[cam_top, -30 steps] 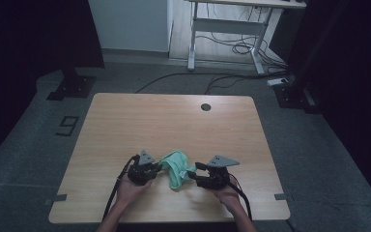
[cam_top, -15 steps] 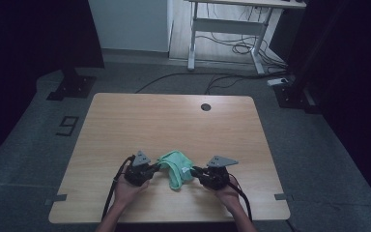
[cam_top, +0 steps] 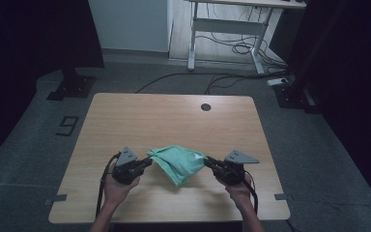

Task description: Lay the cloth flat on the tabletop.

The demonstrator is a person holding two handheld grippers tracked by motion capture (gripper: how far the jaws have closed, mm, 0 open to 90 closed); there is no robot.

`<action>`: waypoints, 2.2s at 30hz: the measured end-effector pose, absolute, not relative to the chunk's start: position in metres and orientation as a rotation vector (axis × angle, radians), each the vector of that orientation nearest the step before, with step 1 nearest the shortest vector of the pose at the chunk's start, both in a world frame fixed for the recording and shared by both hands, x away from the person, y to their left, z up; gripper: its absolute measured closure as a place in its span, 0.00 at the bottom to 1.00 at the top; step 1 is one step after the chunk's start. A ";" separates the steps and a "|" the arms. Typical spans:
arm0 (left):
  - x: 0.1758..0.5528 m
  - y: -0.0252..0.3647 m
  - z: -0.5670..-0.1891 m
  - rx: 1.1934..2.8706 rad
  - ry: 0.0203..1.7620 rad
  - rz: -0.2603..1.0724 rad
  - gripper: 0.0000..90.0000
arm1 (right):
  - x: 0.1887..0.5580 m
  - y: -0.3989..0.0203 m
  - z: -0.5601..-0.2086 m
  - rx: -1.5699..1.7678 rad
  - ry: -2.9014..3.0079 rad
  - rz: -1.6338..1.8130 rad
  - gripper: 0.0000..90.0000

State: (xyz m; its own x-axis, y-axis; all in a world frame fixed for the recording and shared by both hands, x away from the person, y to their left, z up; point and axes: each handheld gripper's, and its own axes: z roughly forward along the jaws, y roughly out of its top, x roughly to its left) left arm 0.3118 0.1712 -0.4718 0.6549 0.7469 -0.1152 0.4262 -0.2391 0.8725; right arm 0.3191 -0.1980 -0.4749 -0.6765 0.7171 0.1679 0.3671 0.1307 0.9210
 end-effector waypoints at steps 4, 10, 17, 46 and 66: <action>0.302 0.184 -0.456 1.816 0.900 0.393 1.00 | 0.313 -0.216 -0.457 1.066 2.007 1.607 0.92; 0.289 0.195 -0.441 1.779 0.870 0.402 1.00 | 0.301 -0.236 -0.435 1.059 1.907 1.670 0.92; 0.307 0.196 -0.493 1.914 0.982 0.287 0.99 | 0.345 -0.239 -0.496 1.284 2.036 1.472 0.88; 0.308 0.203 -0.510 1.995 0.957 0.216 0.59 | 0.348 -0.232 -0.515 1.381 2.002 1.316 0.54; 0.337 0.164 -0.460 1.930 0.835 0.240 0.49 | 0.344 -0.220 -0.516 1.307 2.099 1.328 0.53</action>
